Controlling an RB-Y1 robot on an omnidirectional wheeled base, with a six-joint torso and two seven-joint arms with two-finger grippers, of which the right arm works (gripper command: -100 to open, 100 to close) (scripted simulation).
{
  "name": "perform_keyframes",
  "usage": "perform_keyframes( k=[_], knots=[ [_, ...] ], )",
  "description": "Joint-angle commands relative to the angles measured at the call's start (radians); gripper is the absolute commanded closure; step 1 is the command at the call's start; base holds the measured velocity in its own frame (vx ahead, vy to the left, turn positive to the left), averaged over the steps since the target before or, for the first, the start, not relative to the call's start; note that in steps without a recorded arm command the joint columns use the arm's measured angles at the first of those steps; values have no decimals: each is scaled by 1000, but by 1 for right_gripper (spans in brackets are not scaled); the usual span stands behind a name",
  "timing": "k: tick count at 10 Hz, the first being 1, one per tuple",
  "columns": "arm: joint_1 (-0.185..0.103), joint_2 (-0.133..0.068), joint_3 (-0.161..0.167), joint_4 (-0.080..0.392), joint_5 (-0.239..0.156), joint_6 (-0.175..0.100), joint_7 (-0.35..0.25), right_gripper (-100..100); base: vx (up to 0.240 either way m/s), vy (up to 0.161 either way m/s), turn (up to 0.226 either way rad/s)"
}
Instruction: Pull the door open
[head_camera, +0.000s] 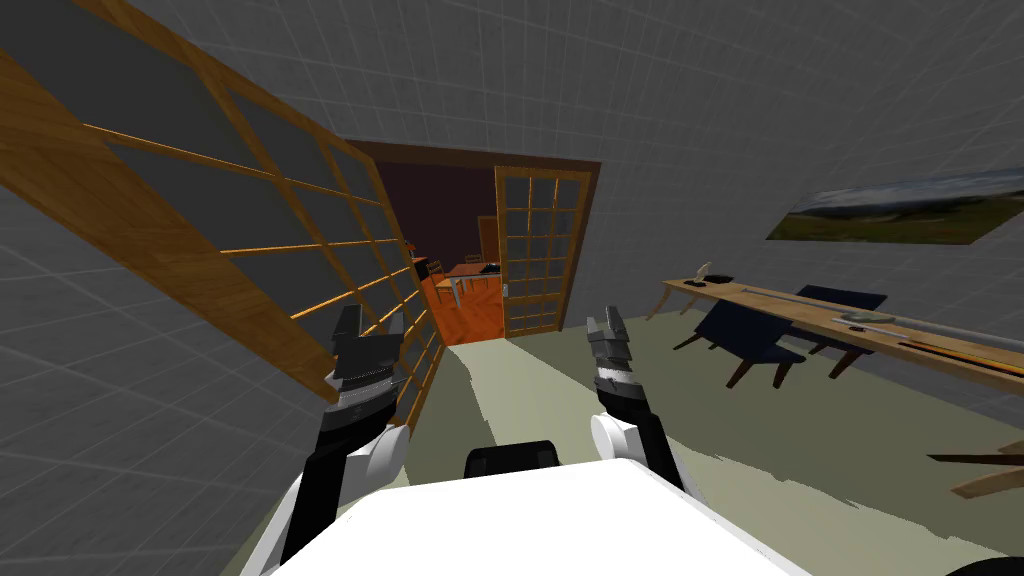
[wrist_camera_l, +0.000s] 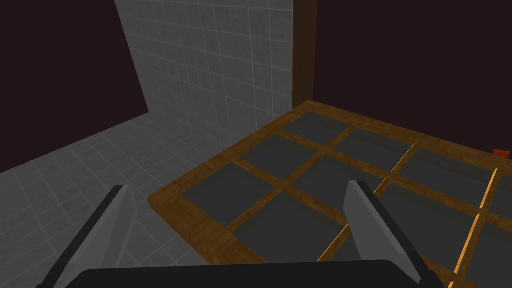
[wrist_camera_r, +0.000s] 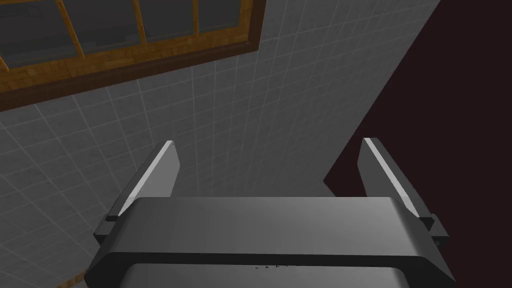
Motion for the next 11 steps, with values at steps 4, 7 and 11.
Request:
perform_keyframes(
  k=[4, 7, 11],
  knots=[
    [-40, -31, -3, 99, -28, -24, -89, -100, 95, 11, 78],
    [-66, -48, -5, 164, -46, -40, -148, -100, 93, 7, 57],
    [-99, -64, -8, 244, -69, -59, -221, -100, 93, 8, 71]
  ],
)
